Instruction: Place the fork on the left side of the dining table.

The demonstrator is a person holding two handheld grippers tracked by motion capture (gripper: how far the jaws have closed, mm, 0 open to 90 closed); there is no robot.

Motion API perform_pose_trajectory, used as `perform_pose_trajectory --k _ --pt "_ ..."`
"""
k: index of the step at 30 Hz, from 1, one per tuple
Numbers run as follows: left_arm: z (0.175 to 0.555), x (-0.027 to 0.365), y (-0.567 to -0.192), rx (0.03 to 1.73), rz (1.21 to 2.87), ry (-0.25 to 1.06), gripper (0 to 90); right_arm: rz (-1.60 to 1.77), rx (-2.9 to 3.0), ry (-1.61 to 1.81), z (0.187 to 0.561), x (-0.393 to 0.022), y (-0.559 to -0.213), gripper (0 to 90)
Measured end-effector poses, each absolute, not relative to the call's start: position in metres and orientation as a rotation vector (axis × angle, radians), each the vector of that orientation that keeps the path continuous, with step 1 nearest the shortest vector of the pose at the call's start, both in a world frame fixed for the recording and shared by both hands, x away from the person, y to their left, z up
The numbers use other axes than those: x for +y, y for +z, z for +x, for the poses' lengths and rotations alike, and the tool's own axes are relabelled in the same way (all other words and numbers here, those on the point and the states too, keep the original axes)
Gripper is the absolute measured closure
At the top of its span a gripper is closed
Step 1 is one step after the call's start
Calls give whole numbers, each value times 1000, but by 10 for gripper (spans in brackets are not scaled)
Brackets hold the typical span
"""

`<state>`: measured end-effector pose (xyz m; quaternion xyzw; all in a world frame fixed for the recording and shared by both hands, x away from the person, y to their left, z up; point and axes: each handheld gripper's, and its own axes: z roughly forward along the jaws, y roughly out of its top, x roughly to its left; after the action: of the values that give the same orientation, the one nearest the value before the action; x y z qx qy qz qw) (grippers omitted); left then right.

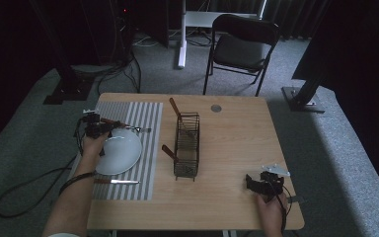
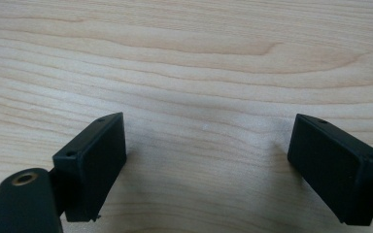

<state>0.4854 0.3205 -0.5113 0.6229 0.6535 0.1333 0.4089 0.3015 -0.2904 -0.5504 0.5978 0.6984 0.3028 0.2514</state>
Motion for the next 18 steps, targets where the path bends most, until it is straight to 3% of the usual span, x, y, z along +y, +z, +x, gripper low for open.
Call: perform_pose_trajectory --k 2,4,16,18 --pt "486 320 -513 1670 1582 350 393 1627 1900 824 301 -290 -550 135" --pt "487 319 -515 1699 1582 341 325 1627 1900 824 301 -290 -550 135" --pt "480 316 -513 1757 1654 459 283 1627 1900 824 301 -290 -550 136" --pt "477 314 -511 1734 1647 502 176 1627 1900 824 301 -290 -550 136"
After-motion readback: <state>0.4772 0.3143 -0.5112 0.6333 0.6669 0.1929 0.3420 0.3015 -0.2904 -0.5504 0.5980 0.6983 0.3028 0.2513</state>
